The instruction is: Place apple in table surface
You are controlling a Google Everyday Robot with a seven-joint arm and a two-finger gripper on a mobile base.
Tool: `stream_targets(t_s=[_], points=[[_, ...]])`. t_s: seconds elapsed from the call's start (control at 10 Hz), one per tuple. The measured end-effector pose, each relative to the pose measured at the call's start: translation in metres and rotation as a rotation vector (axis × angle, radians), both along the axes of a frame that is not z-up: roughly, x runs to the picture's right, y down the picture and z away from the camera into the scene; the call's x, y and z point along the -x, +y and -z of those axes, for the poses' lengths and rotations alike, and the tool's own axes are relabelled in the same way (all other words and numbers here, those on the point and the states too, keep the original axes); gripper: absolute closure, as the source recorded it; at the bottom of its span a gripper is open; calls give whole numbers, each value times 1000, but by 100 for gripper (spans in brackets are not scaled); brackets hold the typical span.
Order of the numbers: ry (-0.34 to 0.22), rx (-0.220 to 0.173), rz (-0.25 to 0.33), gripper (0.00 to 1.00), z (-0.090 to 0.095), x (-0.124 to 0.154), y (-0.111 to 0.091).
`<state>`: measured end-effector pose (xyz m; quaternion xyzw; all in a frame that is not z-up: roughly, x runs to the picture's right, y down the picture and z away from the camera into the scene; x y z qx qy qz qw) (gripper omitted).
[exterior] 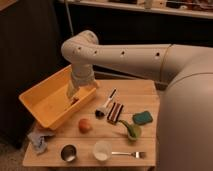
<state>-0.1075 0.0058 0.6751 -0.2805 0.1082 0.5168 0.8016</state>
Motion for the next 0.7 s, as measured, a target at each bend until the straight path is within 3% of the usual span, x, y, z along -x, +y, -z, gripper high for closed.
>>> stream_targets(t_s=[0.3, 0.7], points=[[8, 22, 29, 20, -7, 9, 15], [45, 62, 57, 20, -41, 10, 73]])
